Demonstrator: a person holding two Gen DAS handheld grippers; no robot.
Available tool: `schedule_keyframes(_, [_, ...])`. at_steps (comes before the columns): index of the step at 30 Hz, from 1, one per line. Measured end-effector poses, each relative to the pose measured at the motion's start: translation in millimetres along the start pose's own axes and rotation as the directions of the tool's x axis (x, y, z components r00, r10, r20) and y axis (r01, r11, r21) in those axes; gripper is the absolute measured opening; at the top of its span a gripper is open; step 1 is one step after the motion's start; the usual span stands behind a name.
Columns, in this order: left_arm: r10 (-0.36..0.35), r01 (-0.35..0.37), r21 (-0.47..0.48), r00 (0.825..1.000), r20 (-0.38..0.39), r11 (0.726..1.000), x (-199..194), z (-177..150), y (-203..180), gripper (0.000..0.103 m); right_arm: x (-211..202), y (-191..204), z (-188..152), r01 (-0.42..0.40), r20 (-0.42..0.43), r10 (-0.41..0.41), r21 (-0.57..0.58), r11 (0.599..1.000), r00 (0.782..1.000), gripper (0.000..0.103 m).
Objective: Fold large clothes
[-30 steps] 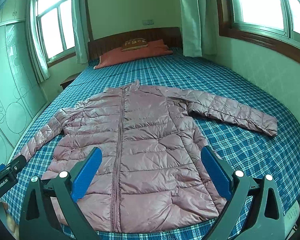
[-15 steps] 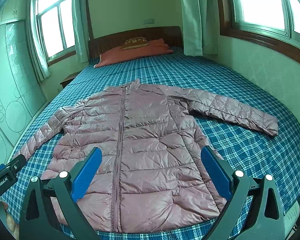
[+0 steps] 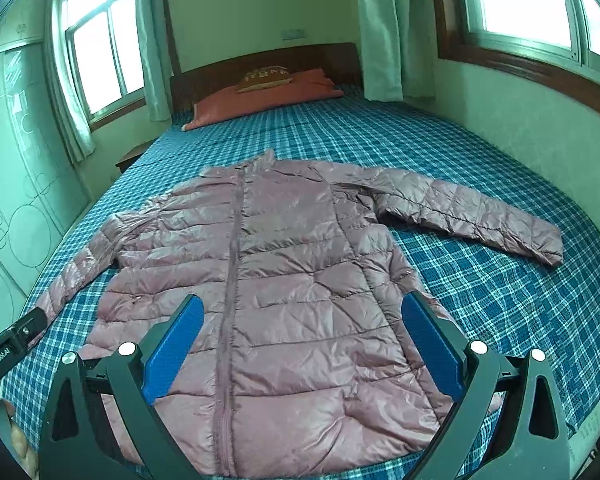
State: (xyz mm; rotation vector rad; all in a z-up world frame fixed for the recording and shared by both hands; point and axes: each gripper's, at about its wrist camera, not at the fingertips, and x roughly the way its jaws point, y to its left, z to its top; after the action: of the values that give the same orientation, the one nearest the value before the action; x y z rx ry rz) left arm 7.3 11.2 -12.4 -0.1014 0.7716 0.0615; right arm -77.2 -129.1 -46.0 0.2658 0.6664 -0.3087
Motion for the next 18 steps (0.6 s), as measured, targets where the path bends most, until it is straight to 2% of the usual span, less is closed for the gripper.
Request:
schedule_keyframes(5, [0.036, -0.038, -0.039, 0.998, -0.049, 0.999, 32.2, 2.5, 11.7, 0.101, 27.0, -42.7, -0.4, 0.009, -0.024, -0.006, 0.096, 0.995, 1.000, 0.098])
schedule_keyframes(6, [0.052, -0.055, -0.051, 0.997, -0.054, 0.997, 39.3, 2.2, 15.7, 0.093, 31.4, -51.3, -1.4, 0.020, -0.027, -0.017, 0.116, 0.993, 1.000, 0.098])
schedule_keyframes(7, [0.060, -0.064, -0.060, 0.996, -0.061, 0.996, 46.4, 1.7, 19.7, 0.076, 37.8, -64.6, -2.8, 0.042, -0.033, -0.038, 0.144, 0.989, 0.999, 0.097])
schedule_keyframes(9, [0.040, -0.050, -0.091, 0.994, -0.101, 0.995, 63.7, 1.1, 29.5, 0.061, 49.2, -86.1, -4.6, 0.073, -0.049, -0.066, 0.181, 0.981, 0.997, 0.069])
schedule_keyframes(10, [0.034, -0.048, -0.111, 0.992, -0.120, 0.993, 71.2, 0.9, 34.4, 0.055, 58.7, -102.6, -6.3, 0.098, -0.080, -0.083, 0.215, 0.972, 0.993, 0.049])
schedule_keyframes(14, [0.090, -0.119, -0.170, 0.981, -0.173, 0.978, 100.0, -1.9, 53.4, 0.052, 79.0, -163.0, -11.8, 0.102, -0.100, -0.070, 0.367, 0.925, 0.993, 0.050])
schedule_keyframes(15, [0.106, -0.138, -0.179, 0.979, -0.174, 0.974, 104.0, -2.7, 56.9, 0.056, 81.5, -173.9, -11.6, 0.105, -0.098, -0.071, 0.391, 0.915, 0.993, 0.054])
schedule_keyframes(16, [0.129, -0.164, -0.195, 0.975, -0.179, 0.967, 109.6, -3.0, 62.3, 0.067, 84.1, -192.6, -12.4, 0.102, -0.084, -0.072, 0.433, 0.896, 0.994, 0.065])
schedule_keyframes(17, [0.146, -0.184, -0.210, 0.972, -0.183, 0.960, 113.8, -2.9, 66.9, 0.072, 85.0, -210.3, -13.8, 0.097, -0.062, -0.076, 0.480, 0.872, 0.995, 0.073])
schedule_keyframes(18, [0.166, -0.208, -0.232, 0.968, -0.188, 0.950, 118.4, -3.1, 72.6, 0.078, 85.7, -227.5, -15.4, 0.092, -0.041, -0.082, 0.528, 0.844, 0.996, 0.073])
